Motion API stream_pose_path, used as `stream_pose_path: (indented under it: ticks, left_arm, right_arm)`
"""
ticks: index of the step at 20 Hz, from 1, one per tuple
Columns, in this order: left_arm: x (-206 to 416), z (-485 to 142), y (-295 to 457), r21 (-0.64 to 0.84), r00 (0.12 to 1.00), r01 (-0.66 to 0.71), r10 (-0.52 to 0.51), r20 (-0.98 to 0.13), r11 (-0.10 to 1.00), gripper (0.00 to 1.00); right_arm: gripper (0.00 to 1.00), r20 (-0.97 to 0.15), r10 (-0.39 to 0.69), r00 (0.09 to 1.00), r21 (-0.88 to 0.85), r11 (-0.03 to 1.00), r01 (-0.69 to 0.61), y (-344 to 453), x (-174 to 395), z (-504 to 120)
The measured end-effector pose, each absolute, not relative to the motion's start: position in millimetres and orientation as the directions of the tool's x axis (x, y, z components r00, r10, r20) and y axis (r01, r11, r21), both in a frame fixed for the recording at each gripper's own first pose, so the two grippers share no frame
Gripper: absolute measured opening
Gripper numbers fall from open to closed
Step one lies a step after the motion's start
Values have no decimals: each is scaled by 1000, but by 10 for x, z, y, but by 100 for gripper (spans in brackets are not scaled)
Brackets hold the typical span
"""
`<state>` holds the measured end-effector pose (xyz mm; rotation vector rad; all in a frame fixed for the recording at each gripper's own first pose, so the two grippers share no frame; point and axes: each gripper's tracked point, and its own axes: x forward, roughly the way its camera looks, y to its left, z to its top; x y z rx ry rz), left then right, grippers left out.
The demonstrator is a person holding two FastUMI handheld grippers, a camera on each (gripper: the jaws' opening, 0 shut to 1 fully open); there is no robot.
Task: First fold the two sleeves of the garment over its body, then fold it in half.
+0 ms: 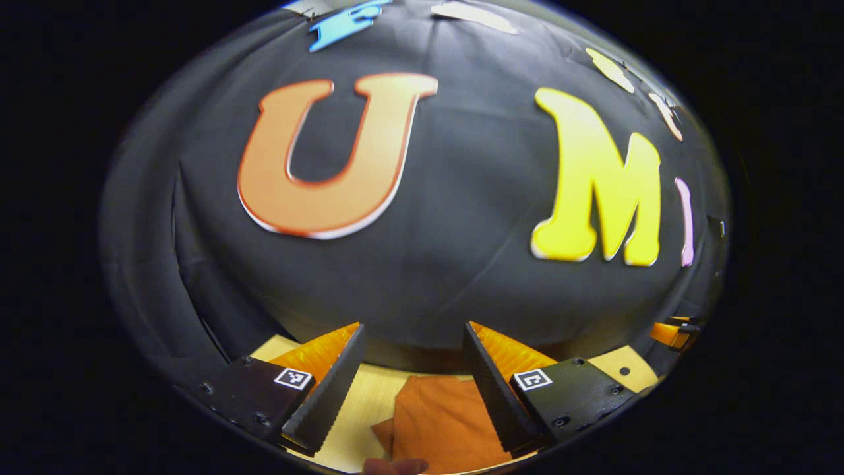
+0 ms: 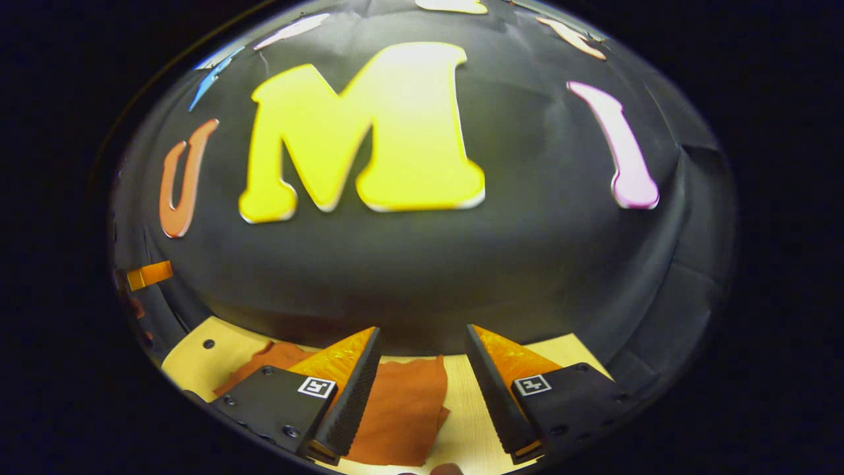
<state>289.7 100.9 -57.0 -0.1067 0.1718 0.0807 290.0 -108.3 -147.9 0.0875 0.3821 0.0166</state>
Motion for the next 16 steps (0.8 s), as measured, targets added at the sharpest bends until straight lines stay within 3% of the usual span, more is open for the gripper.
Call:
stream_pose_path:
  ticks: [1, 4, 8, 9, 10, 14, 15, 16]
  left_arm:
    - [2773, -372, 936, -115, 989, -72, 56, -139, 991, 95]
    - [2322, 270, 807, -81, 998, -53, 50, -39, 995, 95]
    - [1796, 686, 595, -62, 999, -44, 42, -34, 997, 96]
    - [1631, 730, 596, -56, 998, -58, 56, -40, 997, 94]
    - [1491, 758, 577, -54, 997, -61, 59, -41, 997, 100]
    - [1023, 714, 519, -45, 995, -96, 94, -37, 994, 96]
    - [902, 628, 442, -62, 994, -94, 91, -54, 994, 100]
    - [822, 535, 395, -74, 994, -92, 88, -61, 993, 87]
  right_arm:
    - [82, -332, 43, 942, 86, 996, -15, -1047, 2799, -1215]
    - [82, -218, 45, 975, 67, 997, -31, -1034, 2441, -399]
    - [82, -107, 52, 993, 16, 999, -50, -1005, 1943, 228]
    - [82, -95, 50, 994, 4, 999, -49, -961, 1828, 320]
    - [84, -91, 58, 994, 7, 998, -58, -898, 1702, 410]
    - [84, -84, 71, 994, 68, 996, -66, -590, 1182, 456]
    - [85, -76, 70, 995, 66, 996, -65, -471, 984, 453]
    - [85, -64, 65, 996, 57, 997, -61, -376, 837, 424]
